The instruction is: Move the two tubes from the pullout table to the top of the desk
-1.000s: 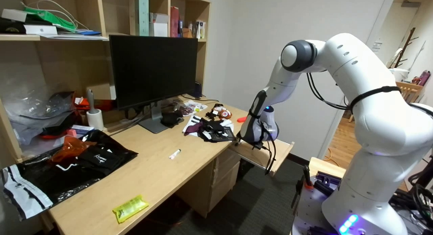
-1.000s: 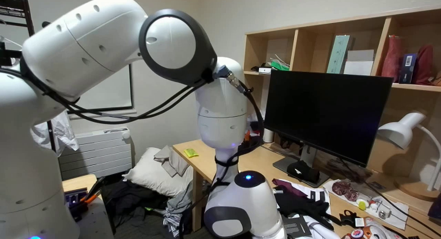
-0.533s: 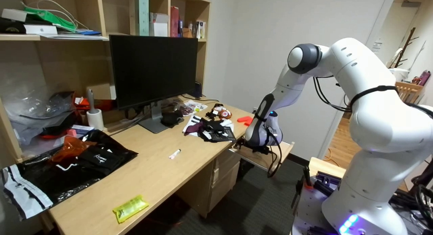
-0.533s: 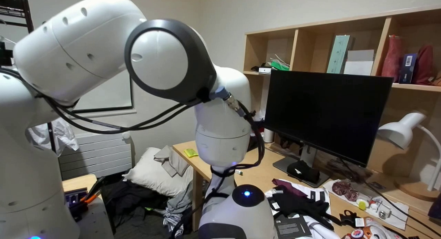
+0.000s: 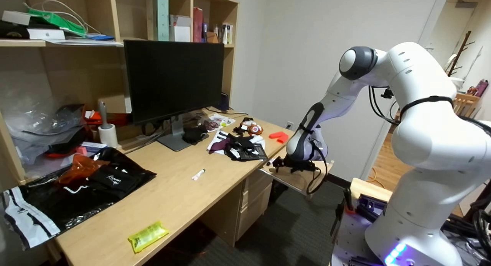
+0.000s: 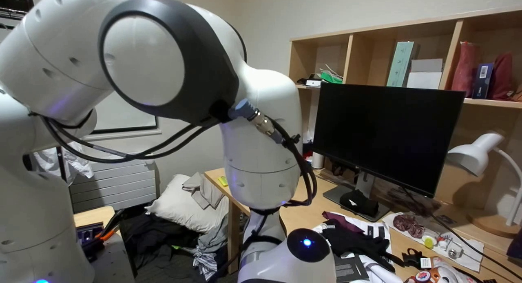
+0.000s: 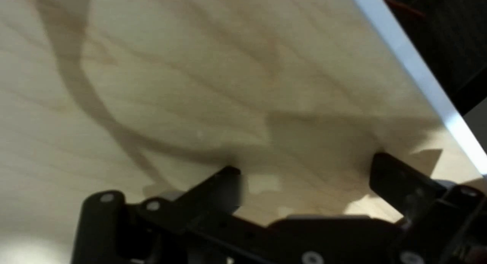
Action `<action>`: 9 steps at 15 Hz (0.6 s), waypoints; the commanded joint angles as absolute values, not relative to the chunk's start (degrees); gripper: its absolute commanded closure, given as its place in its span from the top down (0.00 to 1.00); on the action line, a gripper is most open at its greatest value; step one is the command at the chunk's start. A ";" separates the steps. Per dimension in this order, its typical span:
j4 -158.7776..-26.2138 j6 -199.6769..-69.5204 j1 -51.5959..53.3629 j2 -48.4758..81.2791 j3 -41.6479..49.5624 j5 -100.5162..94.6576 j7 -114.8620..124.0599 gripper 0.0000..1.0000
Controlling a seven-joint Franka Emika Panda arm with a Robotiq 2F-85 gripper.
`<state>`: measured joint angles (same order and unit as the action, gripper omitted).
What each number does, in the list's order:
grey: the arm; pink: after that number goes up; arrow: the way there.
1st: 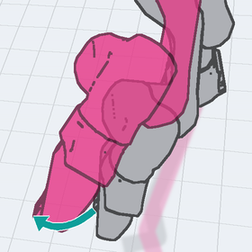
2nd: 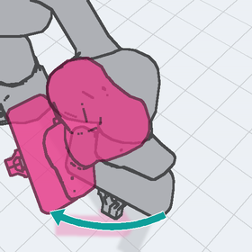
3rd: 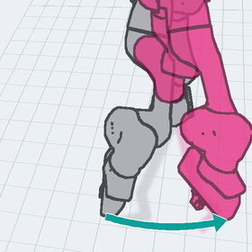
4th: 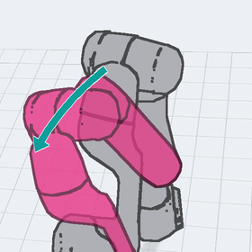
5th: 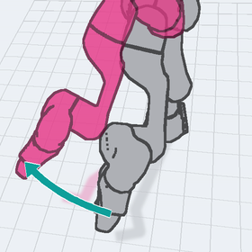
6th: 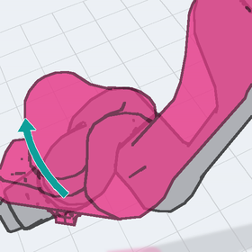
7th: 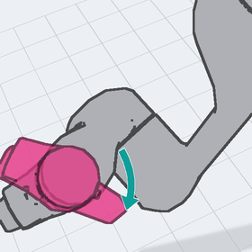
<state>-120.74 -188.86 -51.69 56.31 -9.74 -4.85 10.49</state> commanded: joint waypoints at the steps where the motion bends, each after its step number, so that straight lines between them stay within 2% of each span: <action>1: -120.56 -188.41 -51.47 56.05 -9.93 -1.80 7.94 1.00; 6: -120.56 -188.14 -48.98 54.82 -9.30 -0.02 9.38 1.00; 9: -119.26 -182.33 -46.81 52.09 -9.15 -2.15 5.44 1.00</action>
<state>-119.99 -188.03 -49.12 55.16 -9.16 -1.89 10.00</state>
